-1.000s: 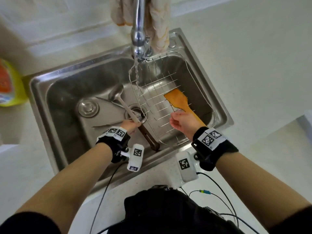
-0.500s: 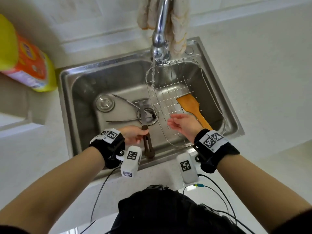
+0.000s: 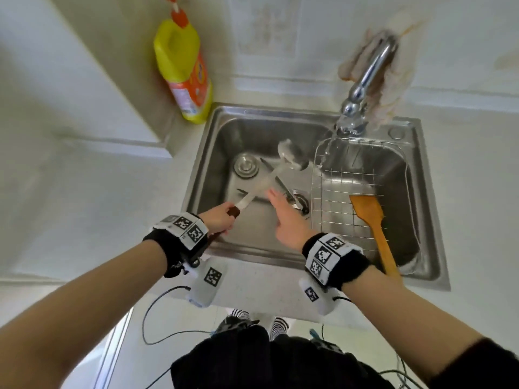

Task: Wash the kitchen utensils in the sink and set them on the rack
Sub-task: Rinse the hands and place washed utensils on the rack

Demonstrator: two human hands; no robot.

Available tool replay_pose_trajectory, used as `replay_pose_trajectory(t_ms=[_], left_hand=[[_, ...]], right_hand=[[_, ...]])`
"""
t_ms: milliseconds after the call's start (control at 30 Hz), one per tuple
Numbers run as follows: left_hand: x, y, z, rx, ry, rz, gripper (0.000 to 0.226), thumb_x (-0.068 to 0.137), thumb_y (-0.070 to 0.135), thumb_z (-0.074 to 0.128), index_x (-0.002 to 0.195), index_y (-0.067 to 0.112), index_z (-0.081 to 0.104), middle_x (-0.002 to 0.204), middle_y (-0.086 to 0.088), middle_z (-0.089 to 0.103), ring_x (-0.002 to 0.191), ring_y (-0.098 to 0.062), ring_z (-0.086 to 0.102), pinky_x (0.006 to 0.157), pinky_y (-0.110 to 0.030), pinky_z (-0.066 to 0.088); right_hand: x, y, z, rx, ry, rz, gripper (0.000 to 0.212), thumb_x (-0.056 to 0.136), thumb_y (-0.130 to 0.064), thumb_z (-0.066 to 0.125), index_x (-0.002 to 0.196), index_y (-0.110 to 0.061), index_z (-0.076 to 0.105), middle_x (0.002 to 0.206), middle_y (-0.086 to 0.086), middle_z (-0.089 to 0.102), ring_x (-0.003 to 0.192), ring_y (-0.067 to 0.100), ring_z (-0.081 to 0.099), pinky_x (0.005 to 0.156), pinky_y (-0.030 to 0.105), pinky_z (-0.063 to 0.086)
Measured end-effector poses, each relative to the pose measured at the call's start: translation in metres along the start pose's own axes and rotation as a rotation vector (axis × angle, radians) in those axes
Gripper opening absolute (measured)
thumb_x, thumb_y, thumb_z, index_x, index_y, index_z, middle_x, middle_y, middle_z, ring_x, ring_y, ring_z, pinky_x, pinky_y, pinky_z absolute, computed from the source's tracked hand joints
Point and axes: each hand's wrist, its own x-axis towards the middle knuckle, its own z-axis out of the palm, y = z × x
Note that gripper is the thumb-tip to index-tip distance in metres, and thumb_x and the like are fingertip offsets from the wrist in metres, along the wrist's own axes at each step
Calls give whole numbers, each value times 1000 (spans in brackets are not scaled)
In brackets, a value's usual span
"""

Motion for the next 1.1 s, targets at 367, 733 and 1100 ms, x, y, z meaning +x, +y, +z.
replay_pose_trajectory(t_ms=[367, 733, 1100], left_hand=[[-20, 37, 24, 225, -115, 119, 16, 100, 13, 31, 104, 8, 46, 64, -3, 45, 54, -13, 39, 53, -21, 32], [-20, 38, 39, 437, -51, 240, 21, 98, 24, 35, 111, 22, 52, 106, -22, 62, 95, -32, 57, 100, -43, 37], [-25, 25, 43, 348, -95, 304, 30, 79, 44, 30, 91, 30, 54, 67, -11, 56, 98, -39, 57, 100, -46, 38]], right_hand=[[-21, 33, 10, -581, 155, -46, 87, 84, -1, 46, 143, 1, -18, 151, 12, -25, 142, 28, -19, 113, 33, -14], [-22, 27, 20, -608, 110, -162, 79, 86, -5, 39, 146, -1, -12, 154, 13, -18, 143, 26, -17, 118, 35, -10], [-23, 38, 28, -735, 224, -122, 71, 93, -4, 31, 135, -3, -26, 147, 11, -29, 141, 26, -22, 113, 36, -15]])
